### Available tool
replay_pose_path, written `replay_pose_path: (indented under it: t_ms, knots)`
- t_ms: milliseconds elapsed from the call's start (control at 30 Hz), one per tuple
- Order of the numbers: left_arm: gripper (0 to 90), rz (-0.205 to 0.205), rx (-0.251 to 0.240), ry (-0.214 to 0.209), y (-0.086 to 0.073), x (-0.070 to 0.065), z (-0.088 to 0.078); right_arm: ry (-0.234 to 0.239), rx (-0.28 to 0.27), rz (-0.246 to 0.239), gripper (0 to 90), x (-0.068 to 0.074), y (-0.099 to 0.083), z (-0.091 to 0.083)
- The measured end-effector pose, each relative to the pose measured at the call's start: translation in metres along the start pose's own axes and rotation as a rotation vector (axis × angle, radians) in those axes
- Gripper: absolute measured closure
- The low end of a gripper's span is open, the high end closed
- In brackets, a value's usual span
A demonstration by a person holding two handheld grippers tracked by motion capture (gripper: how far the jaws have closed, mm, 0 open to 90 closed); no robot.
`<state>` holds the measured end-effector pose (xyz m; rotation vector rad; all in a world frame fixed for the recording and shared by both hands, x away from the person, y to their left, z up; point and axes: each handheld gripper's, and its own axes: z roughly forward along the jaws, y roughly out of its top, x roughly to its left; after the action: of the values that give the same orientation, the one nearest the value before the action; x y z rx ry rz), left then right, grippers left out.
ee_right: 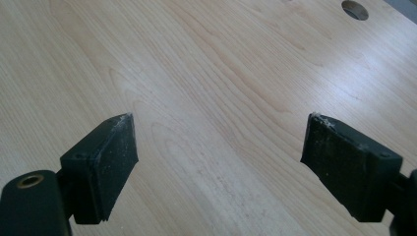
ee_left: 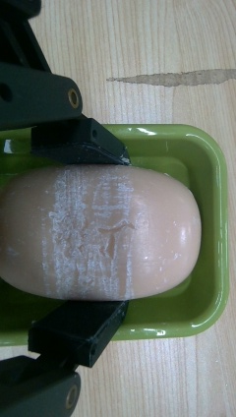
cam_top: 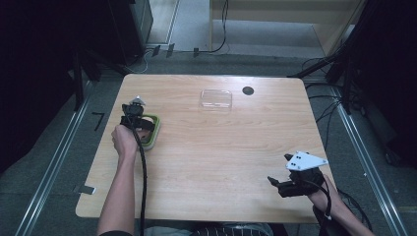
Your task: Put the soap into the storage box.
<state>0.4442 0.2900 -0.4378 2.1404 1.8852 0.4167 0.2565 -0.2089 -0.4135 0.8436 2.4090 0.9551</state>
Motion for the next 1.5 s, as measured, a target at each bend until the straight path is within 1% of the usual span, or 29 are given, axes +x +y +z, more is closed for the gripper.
replay_pose_path:
  t_ms: [400,600,667,800,900,1100,1200,1300,1400,1467,1500]
  knots:
    - [33.5,0.002,-0.003,0.0,0.0,0.001,0.0,0.0,0.0,0.0,13.6,0.0,0.0,0.0]
    - [33.0,-0.008,-0.007,-0.002,-0.001,0.002,-0.001,-0.003,-0.001,-0.002,13.6,0.001,0.0,-0.001]
    - [31.8,-0.011,-0.021,-0.003,0.0,0.002,-0.003,-0.004,0.0,0.004,13.6,0.001,0.0,-0.001]
    - [27.7,-0.008,-0.027,0.004,0.002,0.001,-0.009,-0.003,0.003,0.006,13.6,0.0,0.0,0.0]
    - [22.1,-0.009,-0.018,0.008,0.002,0.001,-0.013,-0.002,0.004,0.004,13.6,-0.001,0.0,0.001]
    - [15.8,-0.012,0.001,0.014,0.0,0.003,-0.016,0.003,0.001,0.005,13.7,-0.001,0.0,0.001]
    - [14.5,-0.008,0.01,0.011,0.0,0.003,-0.018,0.005,0.003,0.003,13.7,-0.001,0.0,0.001]
    - [13.9,0.005,0.02,0.009,0.0,0.003,-0.022,0.004,0.005,0.003,13.6,0.0,0.0,0.001]
    - [13.5,0.016,0.028,0.01,0.0,0.0,-0.025,0.002,0.001,0.006,13.7,-0.001,0.0,0.001]
    - [12.7,0.022,0.041,0.003,-0.001,-0.002,-0.027,0.001,0.004,0.007,13.6,0.0,0.0,0.001]
    - [12.0,0.024,0.039,0.004,-0.001,-0.003,-0.028,0.002,0.004,0.004,13.6,0.0,0.0,0.001]
